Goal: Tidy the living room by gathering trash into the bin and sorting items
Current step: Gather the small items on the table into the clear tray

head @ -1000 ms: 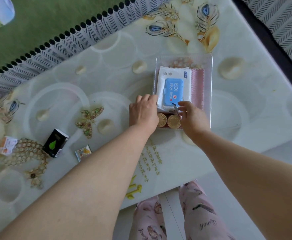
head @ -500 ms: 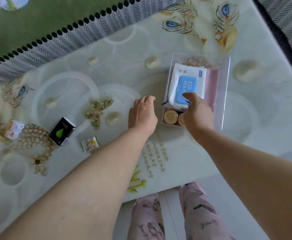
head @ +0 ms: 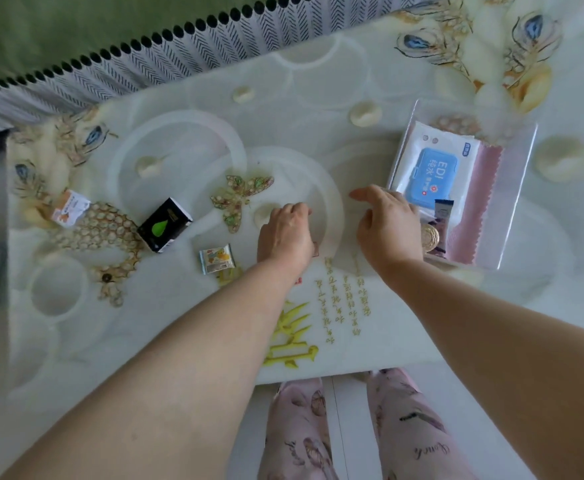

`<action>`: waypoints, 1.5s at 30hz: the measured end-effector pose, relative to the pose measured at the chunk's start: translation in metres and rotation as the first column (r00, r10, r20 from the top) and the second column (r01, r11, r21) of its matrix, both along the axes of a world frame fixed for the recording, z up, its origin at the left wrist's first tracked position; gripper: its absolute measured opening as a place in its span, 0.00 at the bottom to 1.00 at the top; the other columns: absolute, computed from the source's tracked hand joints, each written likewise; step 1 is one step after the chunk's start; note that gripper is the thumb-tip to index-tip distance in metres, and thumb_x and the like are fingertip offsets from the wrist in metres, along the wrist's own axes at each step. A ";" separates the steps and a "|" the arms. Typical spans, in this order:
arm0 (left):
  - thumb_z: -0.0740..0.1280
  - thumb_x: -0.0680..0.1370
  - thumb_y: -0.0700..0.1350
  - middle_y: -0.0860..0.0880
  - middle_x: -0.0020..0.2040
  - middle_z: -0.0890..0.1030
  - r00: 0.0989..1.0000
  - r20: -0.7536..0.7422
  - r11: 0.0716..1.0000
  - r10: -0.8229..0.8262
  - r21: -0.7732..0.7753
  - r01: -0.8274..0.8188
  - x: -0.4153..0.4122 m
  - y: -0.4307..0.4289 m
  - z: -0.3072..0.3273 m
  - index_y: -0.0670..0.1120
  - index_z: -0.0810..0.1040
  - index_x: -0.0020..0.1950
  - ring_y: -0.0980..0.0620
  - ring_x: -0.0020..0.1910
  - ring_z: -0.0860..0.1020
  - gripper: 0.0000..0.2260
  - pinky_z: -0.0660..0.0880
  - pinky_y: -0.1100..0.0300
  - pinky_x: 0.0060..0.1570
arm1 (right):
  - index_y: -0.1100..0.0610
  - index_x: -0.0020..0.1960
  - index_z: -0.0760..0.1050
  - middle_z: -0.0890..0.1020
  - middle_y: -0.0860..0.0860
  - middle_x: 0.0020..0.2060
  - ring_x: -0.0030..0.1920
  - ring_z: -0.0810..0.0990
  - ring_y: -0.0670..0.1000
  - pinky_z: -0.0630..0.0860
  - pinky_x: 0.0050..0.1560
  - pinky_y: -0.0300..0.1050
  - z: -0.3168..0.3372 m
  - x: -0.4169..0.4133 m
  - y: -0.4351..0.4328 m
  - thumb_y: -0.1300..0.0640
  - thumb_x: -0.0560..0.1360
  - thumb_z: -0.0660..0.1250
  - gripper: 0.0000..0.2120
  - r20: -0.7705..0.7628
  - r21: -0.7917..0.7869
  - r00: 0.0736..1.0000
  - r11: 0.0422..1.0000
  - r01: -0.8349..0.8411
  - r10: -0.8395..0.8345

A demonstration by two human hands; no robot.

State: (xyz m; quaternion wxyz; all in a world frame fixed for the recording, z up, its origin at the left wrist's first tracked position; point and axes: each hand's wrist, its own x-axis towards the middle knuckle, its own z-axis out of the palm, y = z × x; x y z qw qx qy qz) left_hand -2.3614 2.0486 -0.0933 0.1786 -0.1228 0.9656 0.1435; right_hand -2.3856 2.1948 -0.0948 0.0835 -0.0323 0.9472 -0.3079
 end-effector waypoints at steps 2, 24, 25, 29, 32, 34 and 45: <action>0.59 0.76 0.31 0.49 0.68 0.72 0.999 0.016 0.999 0.033 -0.004 -0.033 0.009 -0.013 -0.002 0.48 0.68 0.71 0.48 0.67 0.68 0.24 0.70 0.54 0.61 | 0.52 0.60 0.78 0.80 0.50 0.60 0.66 0.72 0.51 0.63 0.64 0.50 0.000 0.005 -0.012 0.69 0.70 0.59 0.23 -0.023 0.022 1.000 1.000 -0.013 0.014; 0.62 0.78 0.39 0.44 0.64 0.74 0.938 0.104 0.940 0.331 -0.122 -0.318 0.089 -0.204 -0.027 0.44 0.70 0.67 0.45 0.65 0.71 0.17 0.72 0.52 0.56 | 0.49 0.66 0.71 0.78 0.50 0.61 0.63 0.72 0.54 0.70 0.59 0.49 -0.049 0.059 -0.195 0.61 0.75 0.63 0.21 0.394 0.105 0.837 0.886 -0.452 0.380; 0.61 0.79 0.38 0.44 0.65 0.74 0.937 0.088 0.937 0.337 -0.130 -0.325 0.090 -0.216 -0.030 0.44 0.70 0.67 0.45 0.65 0.70 0.17 0.72 0.52 0.56 | 0.49 0.68 0.70 0.77 0.50 0.62 0.64 0.71 0.54 0.69 0.59 0.50 -0.052 0.060 -0.205 0.61 0.75 0.63 0.22 0.402 0.122 0.829 0.874 -0.470 0.390; 0.62 0.79 0.39 0.43 0.67 0.70 0.935 0.022 0.932 0.355 -0.090 -0.352 0.081 -0.251 -0.038 0.43 0.67 0.69 0.43 0.66 0.70 0.18 0.70 0.52 0.57 | 0.49 0.72 0.65 0.72 0.49 0.68 0.68 0.66 0.54 0.65 0.64 0.50 -0.064 0.061 -0.235 0.61 0.77 0.62 0.25 0.387 0.173 0.833 0.857 -0.486 0.395; 0.63 0.79 0.42 0.43 0.70 0.68 0.931 0.011 0.930 0.364 -0.068 -0.362 0.068 -0.268 -0.043 0.43 0.63 0.72 0.43 0.67 0.68 0.21 0.70 0.50 0.59 | 0.49 0.72 0.64 0.69 0.48 0.70 0.70 0.63 0.53 0.63 0.64 0.50 -0.072 0.061 -0.249 0.62 0.76 0.63 0.26 0.384 0.198 0.841 0.855 -0.479 0.382; 0.63 0.80 0.43 0.43 0.71 0.67 0.934 0.033 0.933 0.355 -0.078 -0.352 0.060 -0.275 -0.047 0.43 0.61 0.73 0.43 0.68 0.68 0.23 0.70 0.50 0.59 | 0.49 0.72 0.64 0.70 0.48 0.69 0.70 0.63 0.53 0.63 0.64 0.50 -0.076 0.063 -0.255 0.64 0.75 0.64 0.28 0.381 0.226 0.845 0.849 -0.478 0.375; 0.68 0.77 0.49 0.41 0.63 0.73 0.935 0.115 0.938 0.336 -0.136 -0.320 0.056 -0.282 -0.066 0.41 0.66 0.66 0.42 0.60 0.73 0.22 0.71 0.51 0.49 | 0.50 0.63 0.73 0.73 0.52 0.54 0.57 0.69 0.55 0.65 0.56 0.49 -0.082 0.068 -0.258 0.64 0.73 0.64 0.20 0.344 0.391 0.891 0.818 -0.422 0.295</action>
